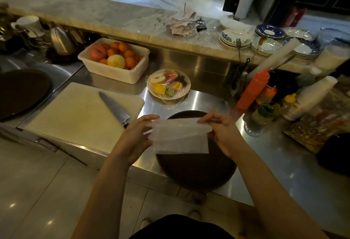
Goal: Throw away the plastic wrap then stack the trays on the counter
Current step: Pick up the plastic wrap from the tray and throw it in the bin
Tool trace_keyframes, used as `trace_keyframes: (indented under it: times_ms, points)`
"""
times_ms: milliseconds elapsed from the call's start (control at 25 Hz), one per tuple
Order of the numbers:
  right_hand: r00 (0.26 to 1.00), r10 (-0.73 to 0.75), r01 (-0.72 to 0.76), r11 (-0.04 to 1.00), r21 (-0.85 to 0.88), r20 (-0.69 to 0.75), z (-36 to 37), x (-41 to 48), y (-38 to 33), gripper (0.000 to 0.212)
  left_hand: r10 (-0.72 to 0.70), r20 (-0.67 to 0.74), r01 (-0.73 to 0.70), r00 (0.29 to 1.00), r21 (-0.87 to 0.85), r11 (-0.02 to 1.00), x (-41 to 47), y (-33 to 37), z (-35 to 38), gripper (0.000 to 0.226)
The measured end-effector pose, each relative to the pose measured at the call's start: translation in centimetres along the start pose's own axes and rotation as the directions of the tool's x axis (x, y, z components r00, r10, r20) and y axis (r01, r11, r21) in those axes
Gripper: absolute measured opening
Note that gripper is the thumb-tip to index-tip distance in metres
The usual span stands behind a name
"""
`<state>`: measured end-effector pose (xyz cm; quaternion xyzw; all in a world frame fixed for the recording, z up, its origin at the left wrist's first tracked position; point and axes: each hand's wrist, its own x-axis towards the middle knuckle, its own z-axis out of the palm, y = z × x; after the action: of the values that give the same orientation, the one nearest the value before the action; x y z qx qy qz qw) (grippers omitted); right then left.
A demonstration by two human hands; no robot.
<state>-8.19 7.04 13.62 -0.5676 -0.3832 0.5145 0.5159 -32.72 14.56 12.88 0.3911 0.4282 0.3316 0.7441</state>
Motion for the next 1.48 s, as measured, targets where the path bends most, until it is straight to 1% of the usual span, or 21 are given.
trace_keyframes:
  times_ms: [40,120,160,240,280,360,440,520,560,600,680,760,840,920,1040,1160,1240,1320,1400,1480]
  points:
    - [0.999,-0.042,0.041,0.999,-0.033,-0.022,0.1,0.1,-0.3,0.039,-0.038,0.018,0.039,0.999,-0.051,0.998,0.0,0.1,0.1,0.028]
    - [0.992,-0.119,0.115,0.989,-0.091,-0.037,0.3,0.2,-0.8,0.046,-0.112,0.061,0.116,0.992,-0.083,0.99,-0.1,0.1,0.1,0.063]
    - [0.988,-0.152,0.146,0.981,-0.128,-0.037,0.5,0.3,-1.0,0.049,-0.132,0.091,0.14,0.987,-0.078,0.987,-0.2,0.1,0.2,0.069]
    - [0.978,-0.206,0.196,0.959,-0.203,-0.033,0.7,0.4,-1.0,0.05,-0.135,0.139,0.14,0.981,-0.031,0.99,-0.3,-0.1,0.3,0.056]
    - [0.973,-0.228,0.215,0.949,-0.232,-0.028,0.8,0.4,-1.0,0.049,-0.117,0.144,0.117,0.983,0.011,0.993,-0.4,-0.2,0.3,0.05]
    - [0.97,-0.241,0.231,0.939,-0.255,-0.01,0.8,0.5,-1.0,0.047,-0.074,0.144,0.064,0.987,0.079,0.995,-0.5,-0.4,0.1,0.051]
    - [0.976,-0.213,0.216,0.952,-0.219,0.035,1.2,0.6,-0.8,0.037,-0.04,0.136,0.03,0.99,0.077,0.997,-0.7,-0.4,-0.5,0.055]
    - [0.988,-0.141,0.147,0.984,-0.098,0.069,1.7,0.6,-0.7,0.024,0.008,0.118,-0.016,0.993,0.064,0.998,-0.7,-0.3,-1.2,0.054]
    - [0.994,-0.089,0.092,0.995,-0.047,0.07,1.9,0.7,-0.7,0.03,0.03,0.106,-0.037,0.994,0.066,0.997,-0.7,-0.2,-1.5,0.053]
    - [0.997,-0.027,0.029,0.999,-0.018,0.077,2.2,0.7,-0.9,0.042,0.049,0.097,-0.055,0.994,0.068,0.996,-0.6,-0.2,-1.7,0.054]
    - [0.99,0.078,-0.07,0.995,-0.078,0.117,2.7,0.8,-1.0,0.064,0.081,0.084,-0.086,0.993,0.062,0.994,-0.6,-0.1,-2.1,0.054]
    - [0.98,0.102,-0.072,0.982,-0.176,0.173,3.1,0.6,-0.9,0.068,0.115,0.079,-0.12,0.99,0.062,0.991,-0.8,-0.2,-2.5,0.048]
    - [0.98,0.106,-0.078,0.983,-0.168,0.167,3.6,0.7,-0.7,0.063,0.146,0.078,-0.152,0.986,0.074,0.986,-1.0,-0.4,-3.1,0.043]
    - [0.98,0.105,-0.081,0.986,-0.144,0.167,4.6,1.0,-0.8,0.054,0.164,0.059,-0.169,0.985,0.086,0.982,-1.3,-0.4,-4.0,0.041]
    - [0.98,0.089,-0.055,0.981,-0.188,0.178,7.5,1.6,-0.9,0.043,0.175,0.009,-0.175,0.985,0.083,0.981,-2.5,0.1,-6.4,0.039]
    - [0.983,0.055,-0.016,0.977,-0.213,0.177,11.0,2.2,-1.2,0.039,0.139,-0.009,-0.138,0.99,0.072,0.988,-4.6,0.2,-9.7,0.047]
    - [0.971,0.043,0.011,0.975,-0.223,0.237,14.1,2.6,-1.0,0.036,0.132,-0.057,-0.126,0.99,0.097,0.987,-6.6,-0.4,-12.0,0.056]
    - [0.96,0.044,0.023,0.972,-0.234,0.276,17.2,2.7,-0.6,0.033,0.16,-0.143,-0.149,0.977,0.088,0.985,-8.6,-1.2,-13.9,0.056]
    - [0.943,0.065,0.016,0.971,-0.239,0.327,21.0,2.7,0.4,0.03,0.2,-0.257,-0.188,0.945,0.071,0.98,-11.0,-1.9,-16.3,0.05]
    - [0.899,0.119,-0.005,0.965,-0.262,0.421,24.2,2.5,1.7,0.029,0.216,-0.364,-0.214,0.906,0.046,0.976,-13.4,-2.7,-18.8,0.049]
